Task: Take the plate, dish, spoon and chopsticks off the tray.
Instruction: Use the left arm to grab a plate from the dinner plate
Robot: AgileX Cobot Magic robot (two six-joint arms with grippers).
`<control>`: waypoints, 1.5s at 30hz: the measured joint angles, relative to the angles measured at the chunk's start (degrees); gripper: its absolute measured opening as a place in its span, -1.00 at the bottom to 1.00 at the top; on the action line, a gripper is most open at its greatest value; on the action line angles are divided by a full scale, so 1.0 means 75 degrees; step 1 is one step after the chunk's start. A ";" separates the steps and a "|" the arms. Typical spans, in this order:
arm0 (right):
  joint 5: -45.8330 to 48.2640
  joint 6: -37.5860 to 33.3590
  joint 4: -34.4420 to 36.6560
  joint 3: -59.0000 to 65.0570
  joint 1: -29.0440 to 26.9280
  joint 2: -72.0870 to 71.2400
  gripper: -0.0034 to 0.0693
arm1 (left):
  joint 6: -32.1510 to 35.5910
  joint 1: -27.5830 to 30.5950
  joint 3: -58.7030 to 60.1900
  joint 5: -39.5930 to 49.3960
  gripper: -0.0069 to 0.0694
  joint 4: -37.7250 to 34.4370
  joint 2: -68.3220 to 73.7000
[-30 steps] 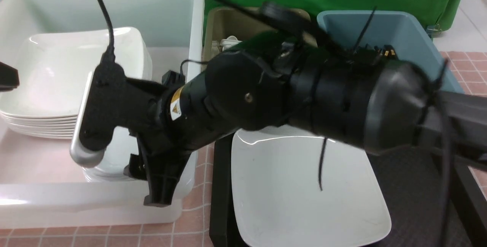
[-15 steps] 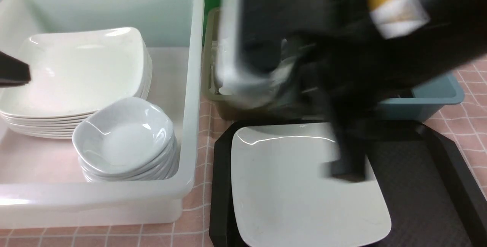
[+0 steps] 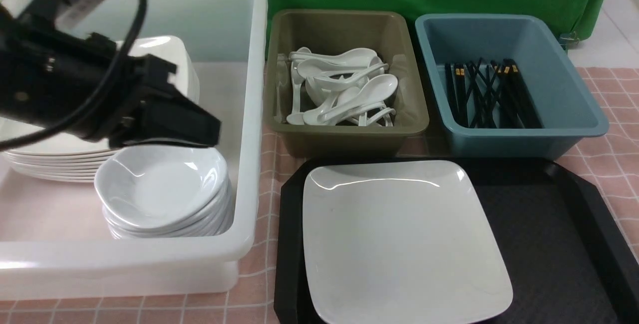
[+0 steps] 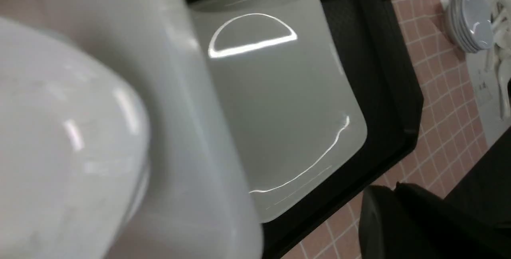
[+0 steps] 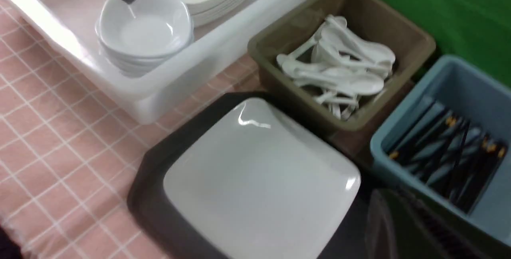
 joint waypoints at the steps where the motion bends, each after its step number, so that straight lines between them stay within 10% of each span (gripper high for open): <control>1: 0.0000 0.0264 0.0000 0.0455 0.0000 -0.0352 -0.82 | -0.0193 -0.0341 0.0000 -0.0291 -0.77 0.0064 0.0000; 10: -0.0023 0.2012 0.0196 0.4798 0.0000 -0.1570 -0.82 | -0.1096 -0.2573 0.0000 -0.2403 -0.77 0.0154 0.0015; 21: -0.0651 0.2234 0.0541 0.6230 -0.0525 0.0042 -0.82 | -0.1371 -0.2793 0.0000 -0.2071 -0.77 0.0353 0.0441; 34: -0.2000 -0.2899 0.5464 0.6230 -0.6241 0.2271 -0.82 | -0.1396 -0.2793 0.0000 -0.1014 -0.77 0.1225 0.0459; 45: -0.2157 -0.3682 0.5961 0.6230 -0.7232 0.2434 -0.82 | -0.1402 -0.2793 0.0000 -0.0646 -0.77 0.1275 0.0459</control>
